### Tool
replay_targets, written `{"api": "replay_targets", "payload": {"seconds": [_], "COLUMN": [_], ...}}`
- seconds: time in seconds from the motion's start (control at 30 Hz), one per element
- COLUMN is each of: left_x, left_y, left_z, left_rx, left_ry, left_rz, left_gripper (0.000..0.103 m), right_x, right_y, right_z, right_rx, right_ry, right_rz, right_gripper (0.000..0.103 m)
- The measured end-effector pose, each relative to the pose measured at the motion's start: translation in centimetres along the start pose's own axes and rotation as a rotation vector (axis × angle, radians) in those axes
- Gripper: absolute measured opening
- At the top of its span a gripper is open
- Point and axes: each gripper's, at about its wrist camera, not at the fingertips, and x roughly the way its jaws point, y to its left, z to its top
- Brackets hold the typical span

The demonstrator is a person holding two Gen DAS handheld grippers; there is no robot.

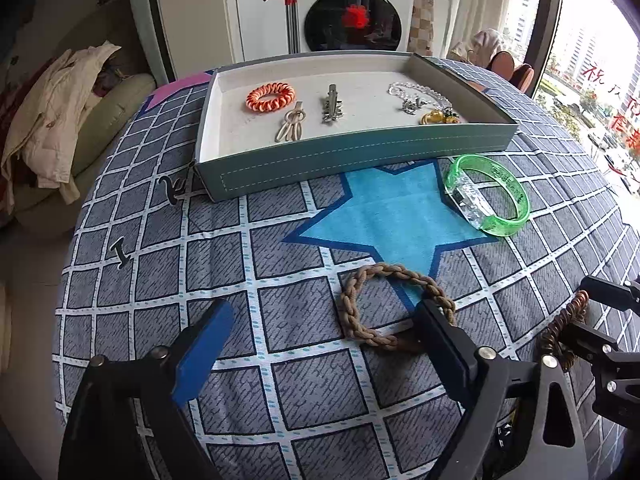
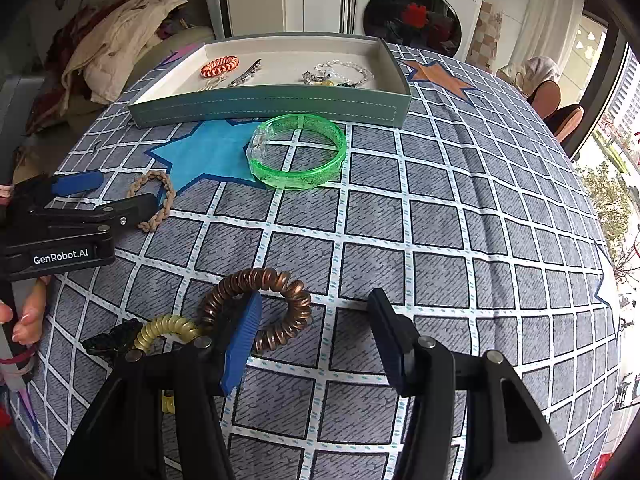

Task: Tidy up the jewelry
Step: 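Move both open tools back over the brown braided bracelet and brown coil tie, then grasp the brown braided bracelet with the left tool while the right tool grasps the brown coil tie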

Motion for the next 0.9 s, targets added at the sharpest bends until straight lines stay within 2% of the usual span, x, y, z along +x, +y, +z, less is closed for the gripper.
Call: {"api": "replay_targets", "payload": {"seconds": [0.13,0.17,0.2,0.23,0.3,0.33,0.37,0.4,0.63,0.9], "left_x": [-0.5,-0.6,-0.7,-0.7,-0.9,-0.9,-1.0,-1.0,-1.6,-3.7], "left_y": [-1.1,-1.4,-1.5,-1.8,-2.1,-2.2,-2.2,-2.2,-0.7,0.7], "left_z": [0.1,0.1,0.1,0.1,0.1,0.0,0.0,-0.1,-0.1,0.9], "left_rx": [0.051,0.061,0.07,0.079,0.097,0.103,0.109,0.111,0.034,-0.018], "left_ry": [-0.009,-0.009,-0.009,-0.011,-0.012,-0.012,-0.011,-0.011,-0.001,-0.05], "left_rz": [-0.032,-0.04,-0.05,-0.058,-0.067,-0.072,-0.075,-0.076,-0.15,-0.202], "left_gripper": [0.075,0.072,0.064,0.053,0.041,0.029,0.026,0.027,0.026,0.026], "right_x": [-0.2,-0.2,-0.3,-0.3,-0.3,-0.3,-0.4,-0.4,-1.2,-2.2], "right_y": [0.6,0.8,0.9,1.0,1.2,1.2,1.2,1.0,-0.6,-1.4], "right_z": [0.0,0.1,0.1,0.1,0.0,0.0,0.0,0.0,-0.1,0.9], "right_rx": [-0.024,-0.028,-0.03,-0.031,-0.032,-0.029,-0.023,-0.015,0.065,0.113], "right_ry": [0.002,0.003,0.003,0.002,0.002,0.002,0.001,0.0,-0.021,-0.056], "right_rz": [0.015,0.018,0.022,0.026,0.028,0.029,0.029,0.028,0.05,0.085], "right_gripper": [0.041,0.039,0.035,0.031,0.027,0.025,0.023,0.014,0.014,0.014]}}
